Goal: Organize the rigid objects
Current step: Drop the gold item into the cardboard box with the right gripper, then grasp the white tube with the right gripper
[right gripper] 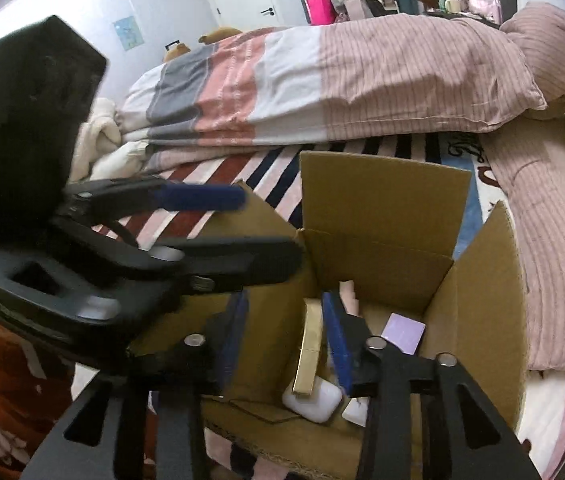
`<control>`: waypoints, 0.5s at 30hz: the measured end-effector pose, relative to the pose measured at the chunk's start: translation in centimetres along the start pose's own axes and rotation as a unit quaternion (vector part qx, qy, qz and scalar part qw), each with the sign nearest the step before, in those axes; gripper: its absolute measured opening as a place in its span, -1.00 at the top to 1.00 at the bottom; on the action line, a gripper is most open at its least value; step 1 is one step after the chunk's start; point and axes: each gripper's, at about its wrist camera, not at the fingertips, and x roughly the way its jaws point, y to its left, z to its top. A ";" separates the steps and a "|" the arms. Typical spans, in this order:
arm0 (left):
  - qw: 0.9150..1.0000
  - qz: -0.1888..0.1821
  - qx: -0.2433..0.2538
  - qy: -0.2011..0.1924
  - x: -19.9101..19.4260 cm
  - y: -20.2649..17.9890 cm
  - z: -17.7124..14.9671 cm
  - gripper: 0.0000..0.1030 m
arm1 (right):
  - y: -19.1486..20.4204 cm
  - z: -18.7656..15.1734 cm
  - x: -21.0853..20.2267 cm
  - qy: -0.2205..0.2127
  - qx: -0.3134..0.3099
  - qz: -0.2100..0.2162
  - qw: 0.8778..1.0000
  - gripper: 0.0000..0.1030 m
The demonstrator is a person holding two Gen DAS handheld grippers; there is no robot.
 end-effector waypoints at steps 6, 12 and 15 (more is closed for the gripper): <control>0.998 0.040 -0.019 -0.051 -5.4 3.1 -1.7 -0.57 | 4.2 1.0 -0.9 -0.040 -0.054 0.018 0.998 0.31; 0.989 0.109 -0.047 -0.085 -10.5 8.3 -5.4 -0.59 | 11.2 1.5 0.8 -0.038 -0.129 0.061 0.989 0.31; 0.984 0.143 -0.060 -0.093 -12.2 10.9 -7.6 -0.65 | 15.0 1.0 4.0 -0.004 -0.159 0.096 0.983 0.28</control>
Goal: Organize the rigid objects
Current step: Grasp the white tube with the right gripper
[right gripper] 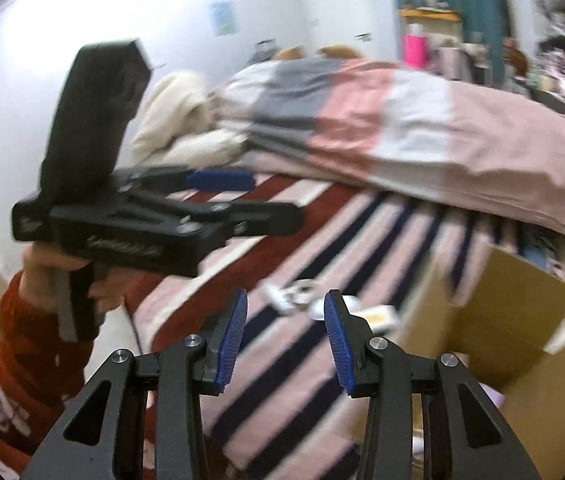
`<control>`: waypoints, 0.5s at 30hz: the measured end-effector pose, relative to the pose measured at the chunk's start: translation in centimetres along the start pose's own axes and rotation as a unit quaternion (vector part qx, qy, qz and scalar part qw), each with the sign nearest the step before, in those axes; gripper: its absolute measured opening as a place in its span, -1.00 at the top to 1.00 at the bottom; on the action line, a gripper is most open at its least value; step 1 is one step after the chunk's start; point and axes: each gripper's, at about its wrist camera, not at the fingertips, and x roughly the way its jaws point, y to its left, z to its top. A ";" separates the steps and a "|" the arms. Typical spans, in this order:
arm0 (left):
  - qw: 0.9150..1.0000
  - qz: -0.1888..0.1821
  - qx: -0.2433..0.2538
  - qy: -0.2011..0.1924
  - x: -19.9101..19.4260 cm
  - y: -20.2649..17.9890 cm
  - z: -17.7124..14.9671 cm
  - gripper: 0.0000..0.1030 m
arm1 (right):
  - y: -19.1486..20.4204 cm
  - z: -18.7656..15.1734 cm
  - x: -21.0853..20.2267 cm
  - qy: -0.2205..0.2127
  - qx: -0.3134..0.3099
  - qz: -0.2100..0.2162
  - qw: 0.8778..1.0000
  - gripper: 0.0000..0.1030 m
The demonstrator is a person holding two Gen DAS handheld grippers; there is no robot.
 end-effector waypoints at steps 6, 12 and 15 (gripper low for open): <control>0.998 0.032 -0.045 0.004 -0.4 6.6 -4.7 -0.65 | 1.4 -1.1 9.2 0.060 -0.015 0.012 0.998 0.18; 0.994 0.026 -0.101 0.027 0.8 10.8 -9.3 -0.65 | -0.9 -3.1 17.9 0.115 -0.030 -0.032 0.992 0.18; 0.993 0.026 -0.110 0.031 1.0 11.5 -10.4 -0.65 | -2.0 -3.3 19.5 0.121 -0.018 -0.042 0.992 0.18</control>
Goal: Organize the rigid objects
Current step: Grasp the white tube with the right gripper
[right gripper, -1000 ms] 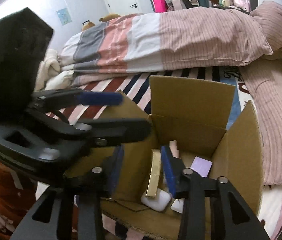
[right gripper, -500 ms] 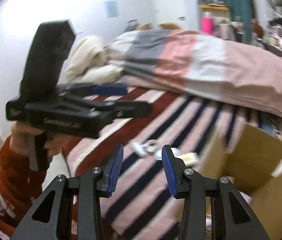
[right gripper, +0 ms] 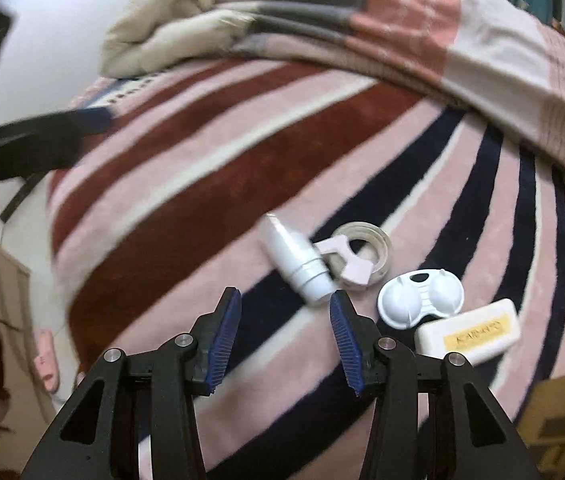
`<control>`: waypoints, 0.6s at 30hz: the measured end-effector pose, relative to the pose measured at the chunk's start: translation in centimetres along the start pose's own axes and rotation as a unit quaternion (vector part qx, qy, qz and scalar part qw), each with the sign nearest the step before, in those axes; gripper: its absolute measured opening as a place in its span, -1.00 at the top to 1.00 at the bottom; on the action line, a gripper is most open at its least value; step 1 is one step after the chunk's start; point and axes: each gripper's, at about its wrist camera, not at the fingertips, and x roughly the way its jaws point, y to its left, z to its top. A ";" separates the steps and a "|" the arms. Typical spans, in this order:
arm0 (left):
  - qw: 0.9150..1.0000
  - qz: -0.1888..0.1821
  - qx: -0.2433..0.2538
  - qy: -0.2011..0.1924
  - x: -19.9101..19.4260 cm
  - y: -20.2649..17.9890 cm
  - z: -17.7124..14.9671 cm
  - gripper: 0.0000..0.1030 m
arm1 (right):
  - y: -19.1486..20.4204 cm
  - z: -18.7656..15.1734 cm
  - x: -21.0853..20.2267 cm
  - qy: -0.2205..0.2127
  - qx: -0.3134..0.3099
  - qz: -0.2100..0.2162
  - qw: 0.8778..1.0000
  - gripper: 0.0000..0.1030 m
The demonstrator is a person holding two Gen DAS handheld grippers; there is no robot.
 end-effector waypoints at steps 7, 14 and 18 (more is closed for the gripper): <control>1.000 -0.001 -0.001 0.003 0.0 0.8 -0.4 -0.65 | 0.3 0.3 0.2 -0.005 -0.003 0.065 0.998 0.18; 1.000 -0.003 -0.005 0.007 0.0 0.9 -0.4 -0.65 | 1.4 1.1 1.3 -0.008 -0.016 0.028 0.999 0.65; 1.000 -0.016 -0.001 0.011 -0.1 0.2 -0.2 -0.65 | 2.8 1.1 -1.5 -0.036 -0.037 0.028 0.998 0.67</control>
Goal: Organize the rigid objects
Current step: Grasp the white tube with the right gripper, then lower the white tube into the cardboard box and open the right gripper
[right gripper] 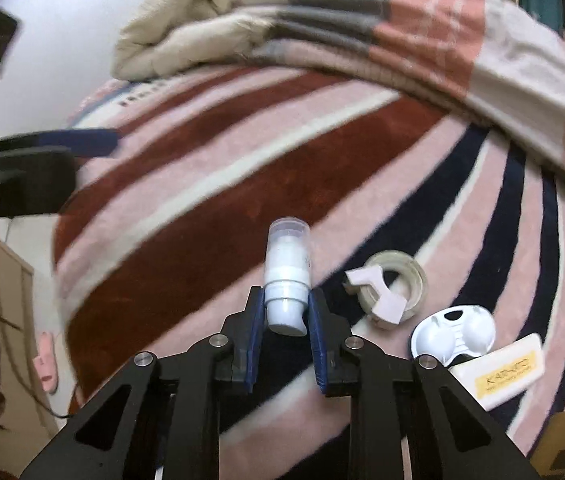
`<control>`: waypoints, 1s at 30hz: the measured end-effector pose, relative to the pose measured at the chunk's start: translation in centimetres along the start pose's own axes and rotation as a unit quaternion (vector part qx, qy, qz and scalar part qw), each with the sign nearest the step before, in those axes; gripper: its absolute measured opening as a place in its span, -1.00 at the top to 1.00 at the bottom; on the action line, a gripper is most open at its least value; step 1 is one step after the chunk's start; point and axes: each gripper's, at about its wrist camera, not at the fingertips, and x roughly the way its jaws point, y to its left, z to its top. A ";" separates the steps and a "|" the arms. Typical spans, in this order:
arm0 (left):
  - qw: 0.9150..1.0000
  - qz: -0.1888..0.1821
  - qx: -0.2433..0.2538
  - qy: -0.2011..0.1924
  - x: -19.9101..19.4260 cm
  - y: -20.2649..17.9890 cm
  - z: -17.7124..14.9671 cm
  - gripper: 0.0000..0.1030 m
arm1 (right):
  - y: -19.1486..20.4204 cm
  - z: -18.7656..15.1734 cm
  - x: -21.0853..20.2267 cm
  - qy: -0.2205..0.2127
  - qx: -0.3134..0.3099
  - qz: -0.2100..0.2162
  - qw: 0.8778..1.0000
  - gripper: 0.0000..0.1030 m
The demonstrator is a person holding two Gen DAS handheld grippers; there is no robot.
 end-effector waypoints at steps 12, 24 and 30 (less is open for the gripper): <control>0.993 -0.114 0.028 -0.015 -1.1 -7.4 3.6 -0.10 | 2.0 0.4 -13.1 -0.100 -0.018 0.000 0.995 0.67; 0.979 -0.172 0.113 -0.007 1.0 -20.1 7.5 0.19 | -4.8 -3.6 -22.4 -0.144 0.054 -0.050 0.987 0.67; 0.969 -0.189 0.154 0.030 4.8 -26.8 8.3 0.19 | -9.5 -6.9 -25.4 -0.127 0.105 -0.085 0.983 0.67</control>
